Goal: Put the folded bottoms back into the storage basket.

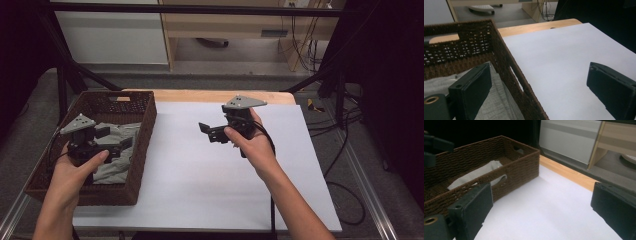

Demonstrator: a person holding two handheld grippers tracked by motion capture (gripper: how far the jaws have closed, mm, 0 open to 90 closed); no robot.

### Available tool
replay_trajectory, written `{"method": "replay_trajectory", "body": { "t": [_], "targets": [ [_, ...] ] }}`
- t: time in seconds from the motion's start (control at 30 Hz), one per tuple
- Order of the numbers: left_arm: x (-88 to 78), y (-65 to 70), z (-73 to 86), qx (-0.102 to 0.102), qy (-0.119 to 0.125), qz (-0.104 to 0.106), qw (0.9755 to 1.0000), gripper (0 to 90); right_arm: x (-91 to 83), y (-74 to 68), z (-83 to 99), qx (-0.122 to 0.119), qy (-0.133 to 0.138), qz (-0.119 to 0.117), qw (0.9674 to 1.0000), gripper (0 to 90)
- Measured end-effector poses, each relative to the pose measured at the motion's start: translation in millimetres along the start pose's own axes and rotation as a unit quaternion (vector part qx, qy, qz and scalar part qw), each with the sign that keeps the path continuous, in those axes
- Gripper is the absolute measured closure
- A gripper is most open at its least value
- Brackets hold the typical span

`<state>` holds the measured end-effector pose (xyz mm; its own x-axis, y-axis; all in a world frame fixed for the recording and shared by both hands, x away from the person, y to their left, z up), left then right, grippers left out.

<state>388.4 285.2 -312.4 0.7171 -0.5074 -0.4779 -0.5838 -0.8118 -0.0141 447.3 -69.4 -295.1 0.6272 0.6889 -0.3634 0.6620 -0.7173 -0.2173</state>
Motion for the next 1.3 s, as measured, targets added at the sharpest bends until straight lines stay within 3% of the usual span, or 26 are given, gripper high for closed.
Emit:
{"method": "replay_trajectory", "body": {
  "t": [0.2,0.6,0.83,1.3],
  "targets": [
    [-3.3,4.9,5.2,0.003,0.001,0.000,1.0000,6.2,-12.2,13.4,-3.1,0.007,0.008,0.008,0.9999,4.6],
    [-2.2,5.8,8.2,0.009,-0.002,0.000,1.0000,5.6,-28.9,48.7,-5.0,0.023,0.007,0.047,0.9986,5.0],
    [-2.5,5.6,10.5,0.010,-0.003,0.001,0.9999,5.6,-40.6,59.9,-8.3,0.032,0.025,0.042,0.9983,5.8],
    [-2.7,5.2,12.3,0.009,-0.004,0.003,0.9999,5.6,-67.5,82.6,-10.3,0.045,0.042,0.060,0.9963,6.1]
  ]
}}
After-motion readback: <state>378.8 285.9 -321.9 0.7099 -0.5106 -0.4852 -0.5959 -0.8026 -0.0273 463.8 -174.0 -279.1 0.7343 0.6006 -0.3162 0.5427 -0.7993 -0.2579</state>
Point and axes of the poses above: each handheld gripper's, and its own axes: x roughly forward along the jaws, z roughly out of its underside, y roughly to its right, the point moved 3 cm from there along x, roughly forward along the jaws, and after that the axes turned 10 degrees about x, right-handed, at the moved point
